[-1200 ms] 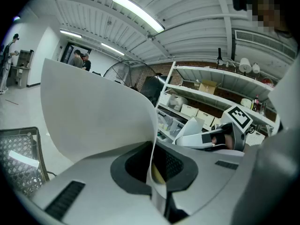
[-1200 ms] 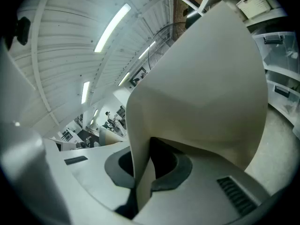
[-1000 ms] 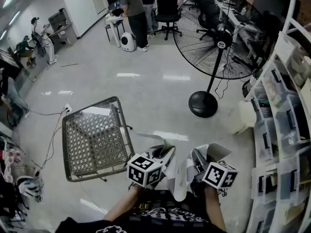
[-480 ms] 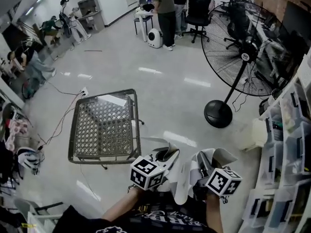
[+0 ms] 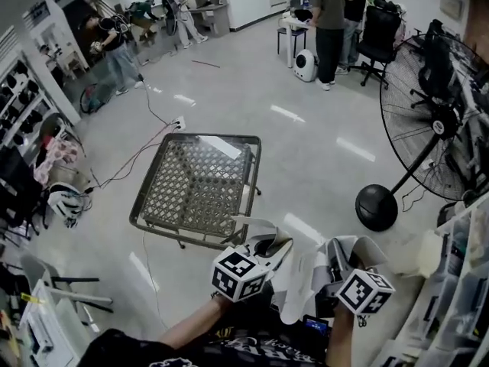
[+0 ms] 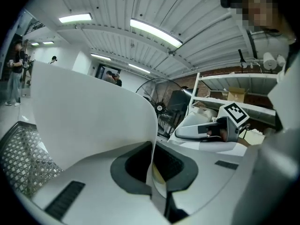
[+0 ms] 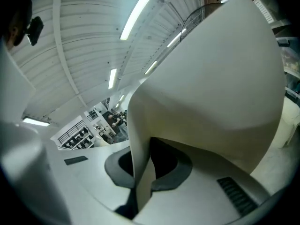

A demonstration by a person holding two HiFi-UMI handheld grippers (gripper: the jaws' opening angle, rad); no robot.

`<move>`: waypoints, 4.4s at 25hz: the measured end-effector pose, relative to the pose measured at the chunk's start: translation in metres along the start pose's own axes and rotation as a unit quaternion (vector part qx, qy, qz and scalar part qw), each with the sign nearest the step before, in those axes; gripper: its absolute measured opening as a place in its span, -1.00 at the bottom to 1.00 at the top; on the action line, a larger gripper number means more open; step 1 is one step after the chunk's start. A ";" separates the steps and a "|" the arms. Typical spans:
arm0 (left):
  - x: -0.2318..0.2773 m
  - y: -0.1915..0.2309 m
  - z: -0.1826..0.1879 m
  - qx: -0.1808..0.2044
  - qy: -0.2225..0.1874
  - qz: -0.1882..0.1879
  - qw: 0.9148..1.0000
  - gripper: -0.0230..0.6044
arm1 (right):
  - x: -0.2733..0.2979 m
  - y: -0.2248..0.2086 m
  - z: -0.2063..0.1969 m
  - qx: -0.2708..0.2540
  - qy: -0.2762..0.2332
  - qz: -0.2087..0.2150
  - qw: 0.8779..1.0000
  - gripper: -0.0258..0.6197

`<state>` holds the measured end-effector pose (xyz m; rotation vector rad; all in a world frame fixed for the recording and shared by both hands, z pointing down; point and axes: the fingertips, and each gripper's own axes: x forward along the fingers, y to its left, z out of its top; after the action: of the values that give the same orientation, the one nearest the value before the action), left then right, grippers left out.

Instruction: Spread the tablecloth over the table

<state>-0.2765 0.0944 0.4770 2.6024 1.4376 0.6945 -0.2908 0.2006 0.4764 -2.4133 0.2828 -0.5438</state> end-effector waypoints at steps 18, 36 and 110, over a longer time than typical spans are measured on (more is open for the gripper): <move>0.107 0.143 0.111 -0.002 -0.058 -0.015 0.998 -0.84 | 0.177 0.008 0.114 -0.050 0.021 0.031 0.998 -0.86; 0.133 0.332 0.226 -0.028 -0.153 0.057 0.986 -0.85 | 0.382 0.067 0.210 -0.115 0.059 0.092 0.987 -0.86; -0.423 0.439 0.035 -0.177 -0.367 0.785 0.466 -0.80 | 0.601 0.415 -0.030 -0.130 0.371 0.496 0.774 -0.86</move>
<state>-0.1111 -0.4913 0.4261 2.3978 -1.4418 -0.2531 0.2041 -0.3344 0.4216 -1.7479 1.9234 -0.9220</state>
